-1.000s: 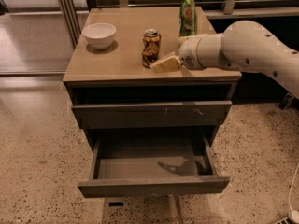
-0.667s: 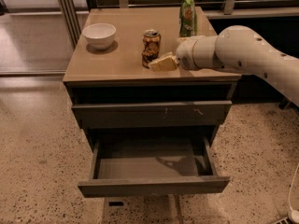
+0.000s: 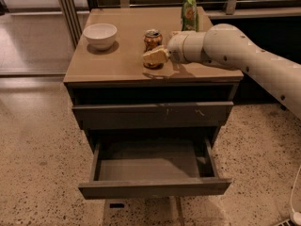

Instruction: Place orange can into middle drawer

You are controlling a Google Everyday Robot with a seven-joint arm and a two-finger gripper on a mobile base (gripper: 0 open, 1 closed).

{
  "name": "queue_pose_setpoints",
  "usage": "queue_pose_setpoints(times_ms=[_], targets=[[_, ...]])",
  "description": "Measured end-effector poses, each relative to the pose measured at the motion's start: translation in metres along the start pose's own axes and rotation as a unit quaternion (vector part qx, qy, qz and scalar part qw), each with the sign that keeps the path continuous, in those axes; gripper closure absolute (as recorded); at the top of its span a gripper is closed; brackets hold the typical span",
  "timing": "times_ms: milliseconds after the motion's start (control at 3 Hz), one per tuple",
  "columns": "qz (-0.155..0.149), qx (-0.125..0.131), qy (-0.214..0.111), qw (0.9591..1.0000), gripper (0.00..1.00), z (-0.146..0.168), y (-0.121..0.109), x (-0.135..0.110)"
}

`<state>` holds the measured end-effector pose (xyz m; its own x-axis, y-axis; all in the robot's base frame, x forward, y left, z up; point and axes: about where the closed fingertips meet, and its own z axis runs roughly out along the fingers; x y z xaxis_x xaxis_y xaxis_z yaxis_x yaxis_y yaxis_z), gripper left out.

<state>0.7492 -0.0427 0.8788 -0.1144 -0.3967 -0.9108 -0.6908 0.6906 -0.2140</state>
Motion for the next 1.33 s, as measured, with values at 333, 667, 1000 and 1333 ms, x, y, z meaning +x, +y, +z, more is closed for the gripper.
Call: queue_pose_setpoints(times_ms=[333,667,1000,1333], targets=[[0.005,-0.006,-0.016,0.9998,0.23,0.022,-0.002,-0.009],[0.014,-0.016,-0.019,0.9996,0.41,0.043,0.001,-0.006],[0.014,-0.016,-0.019,0.9996,0.64,0.044,0.001,-0.006],[0.014,-0.016,-0.019,0.9996,0.87,0.044,0.001,-0.006]])
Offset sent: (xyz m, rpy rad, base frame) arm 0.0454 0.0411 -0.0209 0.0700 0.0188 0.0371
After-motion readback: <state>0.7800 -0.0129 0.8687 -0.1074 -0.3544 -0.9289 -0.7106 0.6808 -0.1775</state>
